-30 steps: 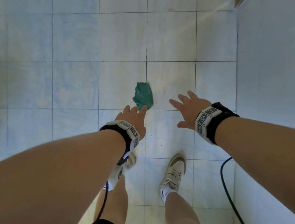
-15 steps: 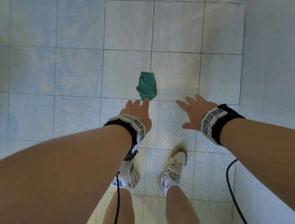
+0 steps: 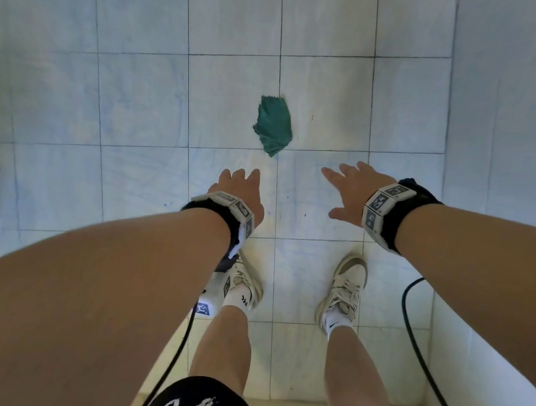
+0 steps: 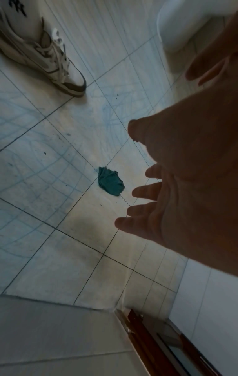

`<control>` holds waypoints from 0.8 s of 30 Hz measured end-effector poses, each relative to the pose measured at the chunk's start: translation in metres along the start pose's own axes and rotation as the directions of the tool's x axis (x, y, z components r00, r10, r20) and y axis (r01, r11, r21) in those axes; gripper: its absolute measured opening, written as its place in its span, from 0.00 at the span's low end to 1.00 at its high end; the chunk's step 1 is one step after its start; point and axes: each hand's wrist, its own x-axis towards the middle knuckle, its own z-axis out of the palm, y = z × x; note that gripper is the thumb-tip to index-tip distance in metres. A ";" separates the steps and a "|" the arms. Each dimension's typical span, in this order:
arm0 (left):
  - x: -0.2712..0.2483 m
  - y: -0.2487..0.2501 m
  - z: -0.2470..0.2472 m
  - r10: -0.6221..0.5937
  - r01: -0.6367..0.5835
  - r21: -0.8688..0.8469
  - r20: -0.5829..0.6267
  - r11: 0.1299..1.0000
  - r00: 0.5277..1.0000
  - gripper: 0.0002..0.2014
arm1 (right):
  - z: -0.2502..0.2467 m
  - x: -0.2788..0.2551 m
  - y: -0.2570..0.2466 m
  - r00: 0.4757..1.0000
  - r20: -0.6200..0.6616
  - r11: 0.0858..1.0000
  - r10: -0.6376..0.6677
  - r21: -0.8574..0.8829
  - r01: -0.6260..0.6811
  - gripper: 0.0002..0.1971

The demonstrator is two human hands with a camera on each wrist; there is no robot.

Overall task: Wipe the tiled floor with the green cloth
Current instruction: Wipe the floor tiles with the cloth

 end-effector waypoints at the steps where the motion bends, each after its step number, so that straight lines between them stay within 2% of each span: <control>1: -0.002 0.004 0.002 -0.006 0.006 -0.001 -0.022 1.000 1.000 0.32 | 0.005 -0.001 0.005 1.000 -0.008 1.000 -0.004 -0.013 0.004 0.46; 7: -0.028 0.034 0.022 -0.046 0.045 -0.025 -0.053 0.999 0.998 0.32 | 0.051 -0.025 0.043 0.999 0.032 0.998 -0.007 -0.055 0.009 0.42; 13: -0.049 0.058 0.043 -0.066 0.063 -0.067 -0.051 0.996 0.996 0.30 | 0.063 -0.041 0.068 1.000 0.004 0.993 -0.008 -0.116 0.008 0.40; 17: -0.053 0.059 0.046 -0.066 0.064 -0.057 -0.048 0.996 0.997 0.32 | 0.069 -0.043 0.066 1.000 -0.007 0.994 -0.002 -0.107 0.001 0.40; 21: -0.048 0.042 0.044 -0.066 0.062 -0.057 -0.076 0.996 0.995 0.31 | 0.068 -0.042 0.052 1.000 -0.017 0.994 -0.010 -0.110 0.008 0.39; 24: -0.043 0.029 0.047 -0.046 0.044 -0.043 -0.052 0.998 0.998 0.30 | 0.070 -0.041 0.039 1.000 0.005 0.997 0.010 -0.073 -0.010 0.39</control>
